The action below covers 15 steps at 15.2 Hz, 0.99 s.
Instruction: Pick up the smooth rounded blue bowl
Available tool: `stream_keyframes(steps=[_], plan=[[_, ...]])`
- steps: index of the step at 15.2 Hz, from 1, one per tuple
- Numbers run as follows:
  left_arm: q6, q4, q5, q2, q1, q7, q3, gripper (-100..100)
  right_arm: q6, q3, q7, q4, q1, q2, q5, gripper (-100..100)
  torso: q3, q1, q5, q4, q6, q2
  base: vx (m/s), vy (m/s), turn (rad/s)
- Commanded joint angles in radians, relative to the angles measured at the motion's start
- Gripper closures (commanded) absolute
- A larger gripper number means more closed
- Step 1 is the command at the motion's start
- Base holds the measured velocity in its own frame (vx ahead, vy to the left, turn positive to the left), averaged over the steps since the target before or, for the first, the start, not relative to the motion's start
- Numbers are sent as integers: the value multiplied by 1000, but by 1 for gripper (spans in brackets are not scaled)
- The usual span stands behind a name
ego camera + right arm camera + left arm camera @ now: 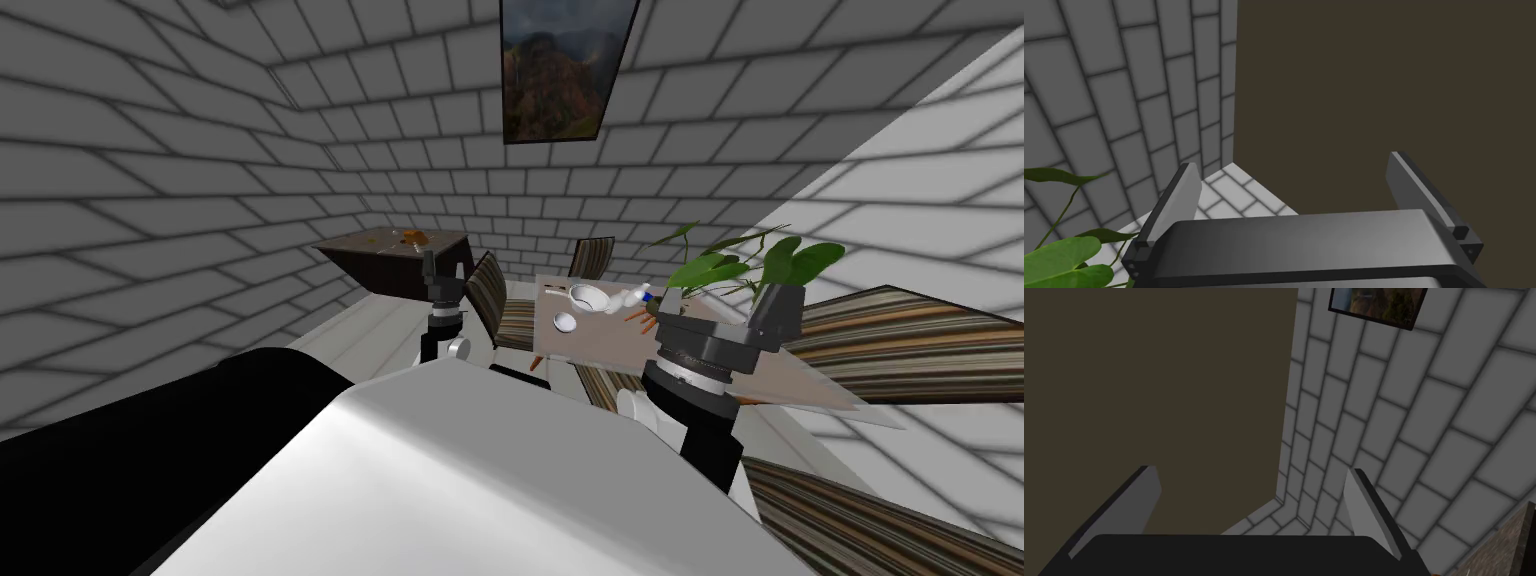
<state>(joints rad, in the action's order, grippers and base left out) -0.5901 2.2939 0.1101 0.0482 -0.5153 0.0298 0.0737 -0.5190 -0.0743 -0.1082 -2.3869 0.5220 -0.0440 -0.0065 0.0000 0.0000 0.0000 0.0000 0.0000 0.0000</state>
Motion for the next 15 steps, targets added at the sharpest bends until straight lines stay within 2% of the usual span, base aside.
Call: stream_keyframes(steps=[1, 4, 5, 7, 8, 10, 11, 13, 14, 15], plan=[[0, 0, 0, 0, 0, 0, 0, 0, 0, 0, 9, 26, 1, -36, 18, -100, 0, 0, 0, 0, 0, 0, -14, 12, 88], [0, 0, 0, 0, 0, 0, 0, 0, 0, 2, 33, 89, 3, -96, 62, -100, 1, 1, 0, 0, -1, 2, -38, 32, 197], [0, 0, 0, 0, 0, 0, 0, 0, 0, 2, 33, 89, 3, -96, 62, -100, 1, 2, 0, 0, -1, 3, -41, 39, 120], [0, 0, 0, 0, 0, 0, 0, 0, -1, 4, 55, 149, 4, -144, 104, -100, 1, 3, 1, 1, 0, 3, -41, 50, 160], [0, 0, 0, 0, 0, 0, 0, 0, -1, 4, 55, 149, 4, -144, 104, -100, 2, 3, 1, 1, -1, 3, -38, 46, 150], [0, 0, 0, 0, 0, 0, 0, 0, -1, 7, 81, 212, 6, -195, 155, -100, 1, 3, 1, 1, 0, 3, -32, 59, 243], [0, 0, 0, 0, 0, 0, 0, 0, -1, 7, 81, 221, 6, -195, 155, -100, 1, 4, 1, 0, 0, 3, -32, 57, 130], [0, 0, 0, 0, 0, 0, 0, 0, -1, 11, 112, 284, 8, -250, 208, -100, 1, 4, 1, 0, -1, 3, -33, 59, 263], [0, 0, 0, 0, 0, 0, 0, 0, -1, 11, 112, 304, 8, -250, 215, -100, 1, 4, 1, 0, -1, 2, -26, 56, 220], [0, 0, 0, 0, 0, 0, 0, 0, -1, 14, 128, 339, 9, -279, 242, -100, 1, 3, 1, 0, 0, 2, -22, 55, 204]])
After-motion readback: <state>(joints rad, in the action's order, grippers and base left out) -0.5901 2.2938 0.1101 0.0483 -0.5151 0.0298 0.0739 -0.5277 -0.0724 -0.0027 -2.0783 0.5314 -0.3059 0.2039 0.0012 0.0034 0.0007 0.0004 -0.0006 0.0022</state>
